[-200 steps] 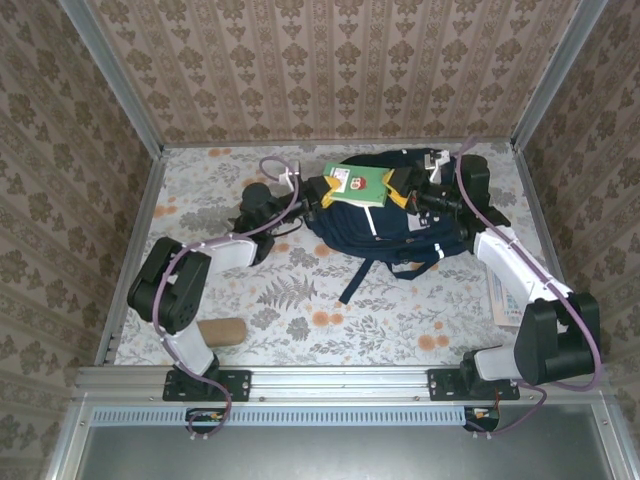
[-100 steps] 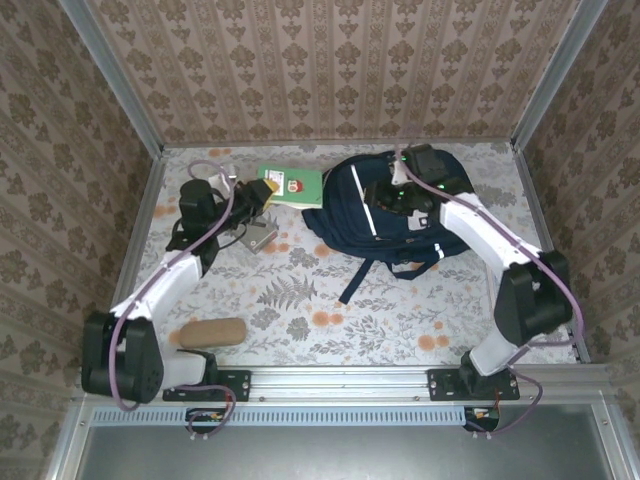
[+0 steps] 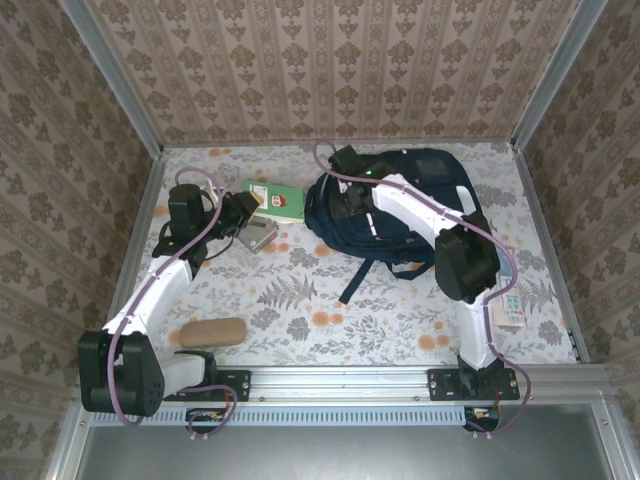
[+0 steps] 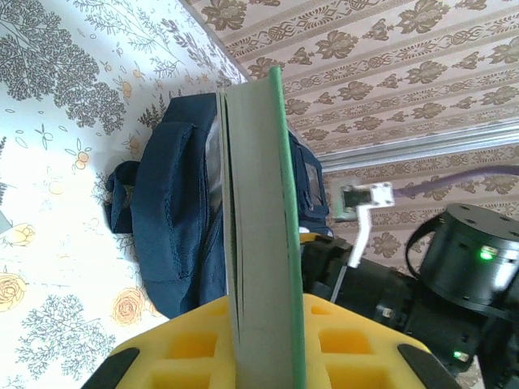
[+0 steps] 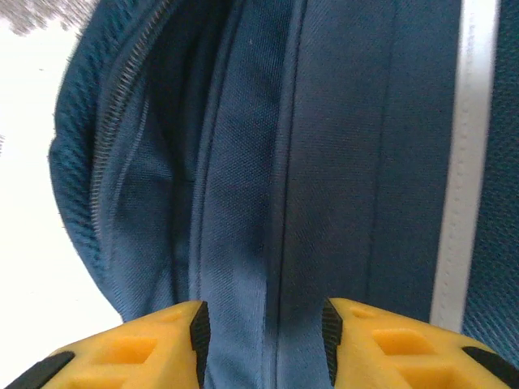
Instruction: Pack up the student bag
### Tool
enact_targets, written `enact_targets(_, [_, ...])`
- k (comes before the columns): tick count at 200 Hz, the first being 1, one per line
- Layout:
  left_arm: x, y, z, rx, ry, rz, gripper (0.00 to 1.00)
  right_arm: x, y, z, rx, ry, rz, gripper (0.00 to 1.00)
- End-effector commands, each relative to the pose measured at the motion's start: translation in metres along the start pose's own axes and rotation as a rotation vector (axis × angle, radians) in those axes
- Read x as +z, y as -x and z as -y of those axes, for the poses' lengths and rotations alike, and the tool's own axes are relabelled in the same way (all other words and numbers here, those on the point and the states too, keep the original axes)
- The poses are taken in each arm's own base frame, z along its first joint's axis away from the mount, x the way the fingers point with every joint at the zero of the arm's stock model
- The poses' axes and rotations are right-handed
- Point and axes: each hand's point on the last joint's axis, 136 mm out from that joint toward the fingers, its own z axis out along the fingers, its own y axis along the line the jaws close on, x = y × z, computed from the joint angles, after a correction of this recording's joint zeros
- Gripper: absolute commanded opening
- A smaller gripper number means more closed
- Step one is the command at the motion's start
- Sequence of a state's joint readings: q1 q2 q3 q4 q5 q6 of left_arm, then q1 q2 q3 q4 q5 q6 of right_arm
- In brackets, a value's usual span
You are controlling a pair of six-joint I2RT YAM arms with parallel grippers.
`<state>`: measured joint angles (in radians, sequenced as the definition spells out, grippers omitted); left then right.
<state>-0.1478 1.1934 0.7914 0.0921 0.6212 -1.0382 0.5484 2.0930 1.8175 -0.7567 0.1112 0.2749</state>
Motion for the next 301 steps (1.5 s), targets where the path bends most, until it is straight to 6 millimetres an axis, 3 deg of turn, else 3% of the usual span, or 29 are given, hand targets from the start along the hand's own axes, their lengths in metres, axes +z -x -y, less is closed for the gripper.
enact_targets(1, [-0.007,0.004,0.010,0.048,-0.031,0.016,0.00,0.014,-0.012,0.019,-0.074,-0.144,-0.072,0.45])
enact_targets(27, [-0.008,-0.002,0.011,0.048,-0.044,-0.011,0.00,0.030,-0.015,0.024,-0.085,-0.190,-0.095,0.43])
enact_targets(47, [-0.008,-0.004,0.009,0.043,-0.044,-0.019,0.00,0.035,-0.017,0.027,-0.091,-0.205,-0.108,0.21])
enact_targets(64, [-0.009,-0.004,0.009,0.045,-0.042,-0.019,0.00,0.025,-0.012,0.027,-0.085,-0.201,-0.086,0.03])
enact_targets(87, [-0.008,-0.005,0.005,0.036,-0.034,-0.017,0.00,-0.008,0.006,0.027,-0.062,-0.186,0.002,0.00])
enact_targets(116, [-0.003,-0.007,-0.001,0.020,-0.035,-0.009,0.00,-0.066,0.036,0.027,-0.040,-0.152,0.142,0.00])
enact_targets(153, [0.014,-0.006,0.002,0.024,-0.044,0.006,0.00,-0.128,0.060,0.040,0.004,-0.108,0.248,0.00])
enact_targets(203, [0.062,-0.017,0.028,0.042,-0.147,0.006,0.00,-0.196,0.080,0.056,0.133,0.129,0.369,0.00])
enact_targets(228, [0.092,-0.027,0.042,0.055,-0.180,0.007,0.00,-0.220,0.088,0.065,0.197,0.234,0.422,0.00])
enact_targets(246, [0.113,-0.028,0.052,0.057,-0.202,0.018,0.00,-0.226,0.090,0.072,0.238,0.275,0.431,0.00])
enact_targets(250, [0.121,-0.039,0.058,0.059,-0.216,-0.005,0.00,-0.228,0.090,0.072,0.246,0.284,0.430,0.00])
enact_targets(265, [0.142,-0.049,0.070,0.056,-0.254,-0.023,0.00,-0.229,0.090,0.072,0.267,0.317,0.427,0.00])
enact_targets(301, [0.196,-0.078,0.078,0.020,-0.286,-0.066,0.00,-0.230,0.089,0.074,0.290,0.325,0.424,0.00])
